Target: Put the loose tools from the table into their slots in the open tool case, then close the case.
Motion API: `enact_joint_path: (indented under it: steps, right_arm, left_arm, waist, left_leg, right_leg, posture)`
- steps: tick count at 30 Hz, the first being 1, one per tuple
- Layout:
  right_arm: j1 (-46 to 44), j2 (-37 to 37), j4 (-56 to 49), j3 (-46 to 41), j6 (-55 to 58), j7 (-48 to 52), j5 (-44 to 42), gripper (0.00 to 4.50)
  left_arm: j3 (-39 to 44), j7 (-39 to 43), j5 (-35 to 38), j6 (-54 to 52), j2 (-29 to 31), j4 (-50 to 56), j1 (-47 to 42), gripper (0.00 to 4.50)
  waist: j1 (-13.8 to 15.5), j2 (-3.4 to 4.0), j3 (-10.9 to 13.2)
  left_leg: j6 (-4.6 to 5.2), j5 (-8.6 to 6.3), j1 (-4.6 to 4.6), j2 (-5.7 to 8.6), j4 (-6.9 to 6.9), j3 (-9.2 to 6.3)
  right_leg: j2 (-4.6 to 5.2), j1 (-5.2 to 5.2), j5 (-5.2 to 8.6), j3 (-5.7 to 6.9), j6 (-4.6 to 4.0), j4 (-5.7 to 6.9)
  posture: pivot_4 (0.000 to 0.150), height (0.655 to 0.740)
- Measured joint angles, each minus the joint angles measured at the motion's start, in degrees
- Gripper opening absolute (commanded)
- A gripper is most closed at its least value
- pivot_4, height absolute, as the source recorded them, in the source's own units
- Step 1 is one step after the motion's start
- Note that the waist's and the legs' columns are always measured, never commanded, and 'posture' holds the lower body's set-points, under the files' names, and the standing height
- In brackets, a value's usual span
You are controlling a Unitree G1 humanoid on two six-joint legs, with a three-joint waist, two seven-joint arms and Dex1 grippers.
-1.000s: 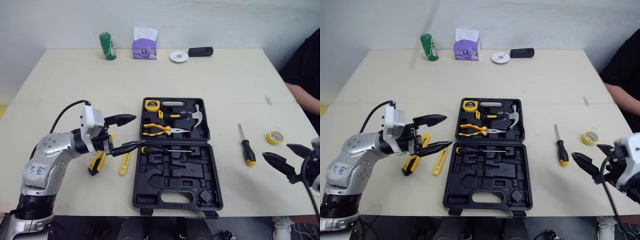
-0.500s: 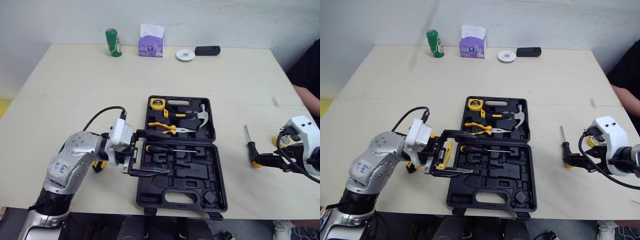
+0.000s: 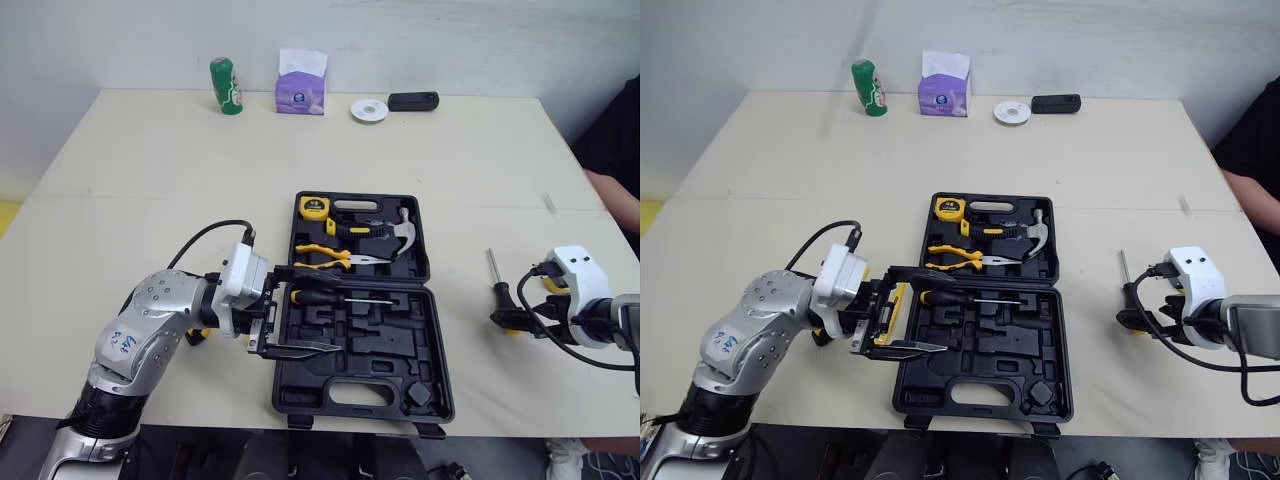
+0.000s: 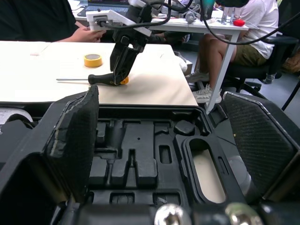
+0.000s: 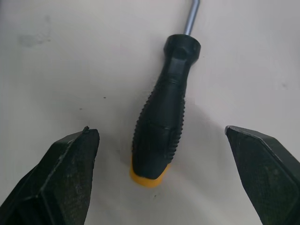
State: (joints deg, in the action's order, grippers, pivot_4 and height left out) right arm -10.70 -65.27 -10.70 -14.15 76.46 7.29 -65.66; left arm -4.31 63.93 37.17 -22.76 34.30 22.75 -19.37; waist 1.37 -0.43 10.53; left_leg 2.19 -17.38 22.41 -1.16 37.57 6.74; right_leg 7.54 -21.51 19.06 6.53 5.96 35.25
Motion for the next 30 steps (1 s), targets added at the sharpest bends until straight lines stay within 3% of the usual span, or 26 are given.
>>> enact_joint_path:
  steps: [16, 19, 24, 25, 30]
  right_arm:
    - [1.5, 14.3, -7.3, -8.3, 4.3, -6.5, 7.8, 4.5]
    - [2.3, 15.7, -8.9, -9.1, 4.8, -7.0, 9.6, 3.69]
    - [2.9, 19.2, -11.7, -10.1, 4.9, -7.7, 12.8, 1.18]
    - [3.1, 20.2, -12.1, -10.8, 5.0, -7.9, 13.0, 1.0]
    - [2.9, 25.5, -13.4, -14.6, 6.7, -9.0, 14.6, 1.0]
  left_arm:
    - [-0.1, 1.0, -0.5, 1.0, 0.6, -0.6, 0.6, 4.46]
    - [-0.1, 1.4, -0.6, 1.0, 0.6, -1.0, 0.3, 4.5]
    - [-0.2, 2.4, -0.9, 1.3, 0.6, -1.3, -0.5, 4.5]
    - [-0.2, 2.4, -0.9, 1.3, 0.6, -1.3, -0.6, 4.5]
    - [-0.2, 3.0, -0.9, 1.8, 0.6, -1.4, -0.6, 4.5]
  waist:
    - [0.0, -0.01, 0.0]
    - [0.0, -0.01, 0.0]
    - [-0.1, -0.03, 0.0]
    - [-0.1, -0.03, 0.0]
    - [-0.2, -0.08, -0.1]
  left_leg:
    - [0.0, 0.0, -0.02, 0.0, 0.08, 0.0]
    - [0.0, 0.0, -0.02, -0.01, 0.08, 0.0]
    - [0.0, 0.0, -0.03, -0.01, 0.07, 0.0]
    - [0.0, 0.0, -0.04, -0.01, 0.06, 0.0]
    - [0.0, 0.0, -0.05, -0.01, 0.07, 0.01]
  right_leg:
    - [0.0, 0.01, 0.0, -0.05, 0.0, 0.16]
    - [0.0, 0.0, 0.0, -0.04, 0.0, 0.17]
    - [-0.01, 0.0, 0.0, -0.05, -0.01, 0.18]
    - [-0.01, 0.0, 0.0, -0.05, -0.01, 0.19]
    - [-0.01, 0.0, 0.0, -0.08, -0.01, 0.26]
  posture:
    - [0.15, 0.74]
    - [0.15, 0.74]
    - [0.15, 0.74]
    - [0.15, 0.74]
    - [0.15, 0.74]
